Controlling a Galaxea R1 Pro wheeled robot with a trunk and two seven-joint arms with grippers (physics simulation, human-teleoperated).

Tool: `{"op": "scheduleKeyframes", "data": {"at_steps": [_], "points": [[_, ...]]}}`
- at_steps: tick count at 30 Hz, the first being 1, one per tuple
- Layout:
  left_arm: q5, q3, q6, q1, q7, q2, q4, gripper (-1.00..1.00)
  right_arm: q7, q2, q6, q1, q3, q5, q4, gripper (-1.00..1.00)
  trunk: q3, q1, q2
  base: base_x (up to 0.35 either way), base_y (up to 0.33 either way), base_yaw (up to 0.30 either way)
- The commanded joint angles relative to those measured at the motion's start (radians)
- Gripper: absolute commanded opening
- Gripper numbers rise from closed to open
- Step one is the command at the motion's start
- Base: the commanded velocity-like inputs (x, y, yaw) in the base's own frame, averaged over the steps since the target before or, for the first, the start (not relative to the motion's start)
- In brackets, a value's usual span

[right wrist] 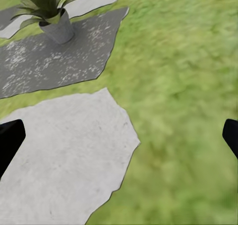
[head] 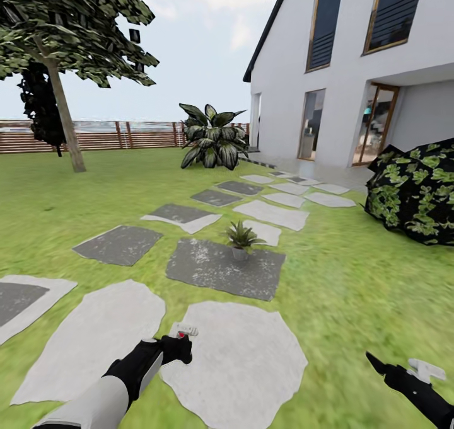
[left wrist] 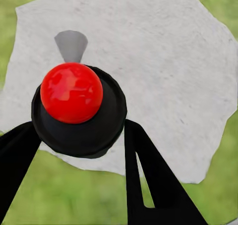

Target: Pick up the pesticide atomizer in the garden and spray insectifuge to fully cover both potted plants in the garden.

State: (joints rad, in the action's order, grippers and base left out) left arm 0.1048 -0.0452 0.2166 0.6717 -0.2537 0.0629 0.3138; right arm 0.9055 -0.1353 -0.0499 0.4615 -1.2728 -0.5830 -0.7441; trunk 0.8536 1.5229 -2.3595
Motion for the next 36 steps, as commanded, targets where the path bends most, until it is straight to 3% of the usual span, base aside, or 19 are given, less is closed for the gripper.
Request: {"op": "scheduleKeyframes", "data": {"at_steps": [1,20,36], "points": [[0.01,0.001,0.004,0.0,-0.004,0.0,0.002,-1.0,0.007,0.0,-0.005,0.002,-0.005,-0.004,-0.001,1.0,0.001,0.0,0.0,0.334,0.0,0.0],[0.01,0.001,0.004,0.0,-0.004,0.0,0.003,-1.0,0.007,0.0,-0.005,0.002,-0.005,-0.002,-0.001,1.0,0.001,0.0,0.0,0.334,0.0,0.0],[0.01,0.001,0.004,0.0,-0.004,0.0,0.003,-1.0,0.009,0.0,-0.005,0.002,-0.005,-0.002,-0.001,1.0,0.001,0.0,0.0,0.334,0.0,-0.088]]}}
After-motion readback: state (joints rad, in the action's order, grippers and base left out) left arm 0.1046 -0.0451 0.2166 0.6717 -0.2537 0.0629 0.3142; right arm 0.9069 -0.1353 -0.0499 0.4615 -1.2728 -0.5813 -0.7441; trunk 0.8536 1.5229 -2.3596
